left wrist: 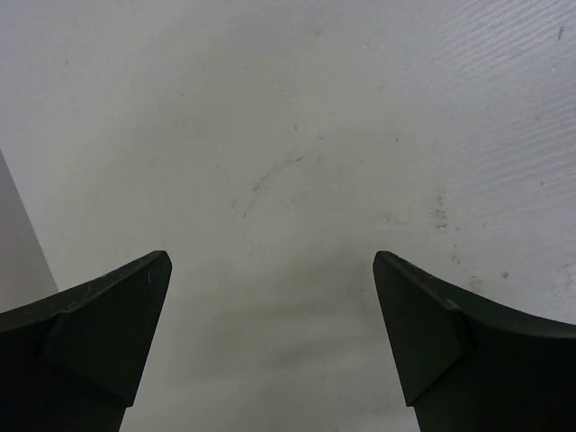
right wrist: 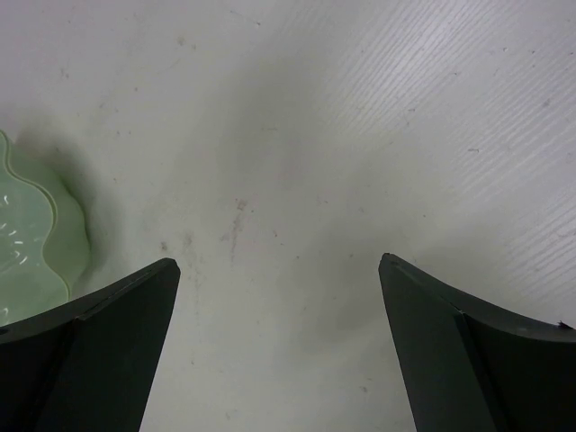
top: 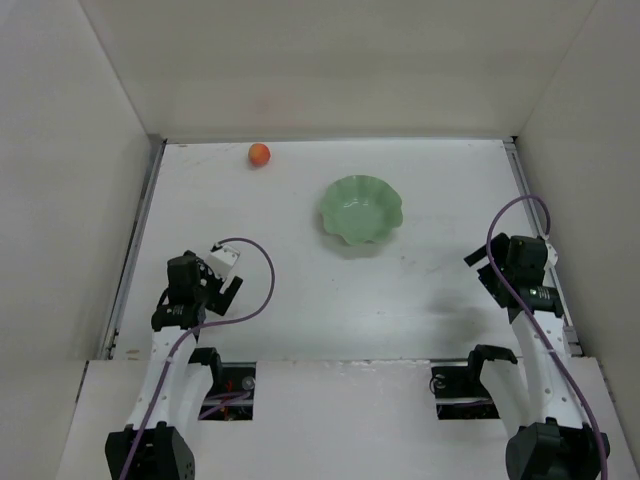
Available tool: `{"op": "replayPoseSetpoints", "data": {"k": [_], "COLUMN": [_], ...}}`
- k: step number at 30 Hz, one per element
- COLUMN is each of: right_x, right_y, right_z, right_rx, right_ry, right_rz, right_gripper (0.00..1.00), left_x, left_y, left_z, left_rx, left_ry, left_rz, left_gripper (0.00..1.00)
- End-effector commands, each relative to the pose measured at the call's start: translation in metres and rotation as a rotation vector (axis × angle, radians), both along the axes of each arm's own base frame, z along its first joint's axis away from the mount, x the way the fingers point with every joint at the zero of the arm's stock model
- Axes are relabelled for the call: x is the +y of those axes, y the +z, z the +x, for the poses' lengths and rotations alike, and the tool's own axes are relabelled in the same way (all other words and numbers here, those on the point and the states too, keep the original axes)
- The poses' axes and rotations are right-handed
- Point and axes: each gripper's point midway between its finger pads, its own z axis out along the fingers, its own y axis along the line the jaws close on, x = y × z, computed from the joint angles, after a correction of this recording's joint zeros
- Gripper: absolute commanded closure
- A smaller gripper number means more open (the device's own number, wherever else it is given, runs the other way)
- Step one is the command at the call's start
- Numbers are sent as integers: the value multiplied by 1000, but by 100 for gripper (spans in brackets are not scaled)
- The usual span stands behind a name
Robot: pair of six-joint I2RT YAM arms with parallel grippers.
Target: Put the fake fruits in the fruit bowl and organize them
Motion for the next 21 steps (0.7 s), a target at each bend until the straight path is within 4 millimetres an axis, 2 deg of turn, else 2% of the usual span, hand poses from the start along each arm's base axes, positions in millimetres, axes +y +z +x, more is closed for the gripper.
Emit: {"op": "replayPoseSetpoints", "data": {"k": [1,4,6,8,11,13,15,17,21], "right_x": [-1,-1,0,6,20,30,33,37,45], "right_y": [9,14,18,23,33,37,38,35,24], "right_z": [8,8,9,9,11,12,11,10,13], "right_rx": [-46,-65,-92,-121,-187,-228,-237,-220,-133], "right_ry": [9,10,17,47,109,153,163,179,247], "right_rz": [-16,-20,-25,-29,-42,-64,-98,-139,-250], "right_gripper": [0,0,0,0,0,0,0,0,0], "left_x": [0,-16,-25,-31,-26,-26,-28,-36,-61], "left_y": [9,15,31,68,121,142,154,166,172], "left_z": [5,2,7,25,55,82,113,153,233], "left_rx": [-36,-29,-68,-180,-292,-310,-303,-272,-203], "left_ry": [-9,-92,-109,-67,13,38,42,42,28], "left_rz": [4,-18,-59,-127,-181,-212,-246,-284,-343], "left_gripper": [0,0,0,0,0,0,0,0,0]}}
